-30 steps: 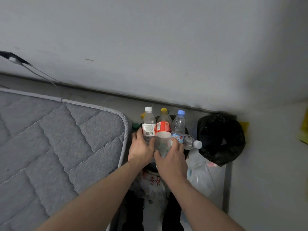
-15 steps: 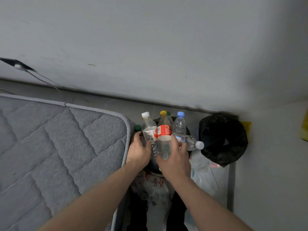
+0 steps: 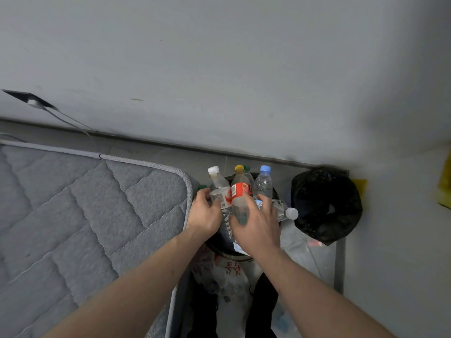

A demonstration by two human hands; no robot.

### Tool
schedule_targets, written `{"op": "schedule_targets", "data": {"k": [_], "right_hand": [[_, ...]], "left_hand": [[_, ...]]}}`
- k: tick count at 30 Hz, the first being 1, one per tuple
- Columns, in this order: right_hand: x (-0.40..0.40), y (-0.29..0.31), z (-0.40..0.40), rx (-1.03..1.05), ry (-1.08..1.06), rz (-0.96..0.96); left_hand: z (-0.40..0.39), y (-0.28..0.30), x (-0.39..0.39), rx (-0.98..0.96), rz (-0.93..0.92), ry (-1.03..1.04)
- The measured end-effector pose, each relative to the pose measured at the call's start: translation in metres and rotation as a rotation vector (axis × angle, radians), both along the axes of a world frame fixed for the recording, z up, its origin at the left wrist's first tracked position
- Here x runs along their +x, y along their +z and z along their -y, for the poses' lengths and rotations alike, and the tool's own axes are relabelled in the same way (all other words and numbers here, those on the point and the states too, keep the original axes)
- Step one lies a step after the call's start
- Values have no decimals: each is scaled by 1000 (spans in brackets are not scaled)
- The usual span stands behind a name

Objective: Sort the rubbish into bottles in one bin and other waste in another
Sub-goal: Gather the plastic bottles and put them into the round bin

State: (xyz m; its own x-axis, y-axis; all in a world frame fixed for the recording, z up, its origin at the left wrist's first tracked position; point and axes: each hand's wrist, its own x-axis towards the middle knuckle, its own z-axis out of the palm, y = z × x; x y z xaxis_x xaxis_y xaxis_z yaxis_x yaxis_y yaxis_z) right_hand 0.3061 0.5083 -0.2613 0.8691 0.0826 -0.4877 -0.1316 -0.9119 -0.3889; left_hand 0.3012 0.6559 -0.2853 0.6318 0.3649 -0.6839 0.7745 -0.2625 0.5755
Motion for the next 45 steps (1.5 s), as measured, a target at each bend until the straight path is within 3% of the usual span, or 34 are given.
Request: {"op": "schedule_targets", "data": {"k": [4, 8, 12, 18, 28, 34, 39, 45], "right_hand": [[-15, 9, 13, 74, -9, -16], [-46, 37, 41, 65, -68, -77], [-90, 74, 77, -8, -65, -123], [-172, 104, 141, -158, -16, -265], [-304, 85, 257, -154, -82, -393], [-404, 87, 322, -123, -172, -424], [-460, 49, 359, -133, -328, -478], [-485, -96, 368, -158, -437, -506]], "left_hand": [[1, 12, -11, 61, 12, -137], [1, 40, -48, 146, 67, -413], [2, 61, -89, 302, 15, -765], [32, 87, -141, 438, 8, -1054], [131, 78, -247, 521, -143, -1143], [207, 77, -333, 422, -333, -1090], [249, 41, -327, 394, -315, -1261], [254, -78, -249, 524, -216, -1352]]}}
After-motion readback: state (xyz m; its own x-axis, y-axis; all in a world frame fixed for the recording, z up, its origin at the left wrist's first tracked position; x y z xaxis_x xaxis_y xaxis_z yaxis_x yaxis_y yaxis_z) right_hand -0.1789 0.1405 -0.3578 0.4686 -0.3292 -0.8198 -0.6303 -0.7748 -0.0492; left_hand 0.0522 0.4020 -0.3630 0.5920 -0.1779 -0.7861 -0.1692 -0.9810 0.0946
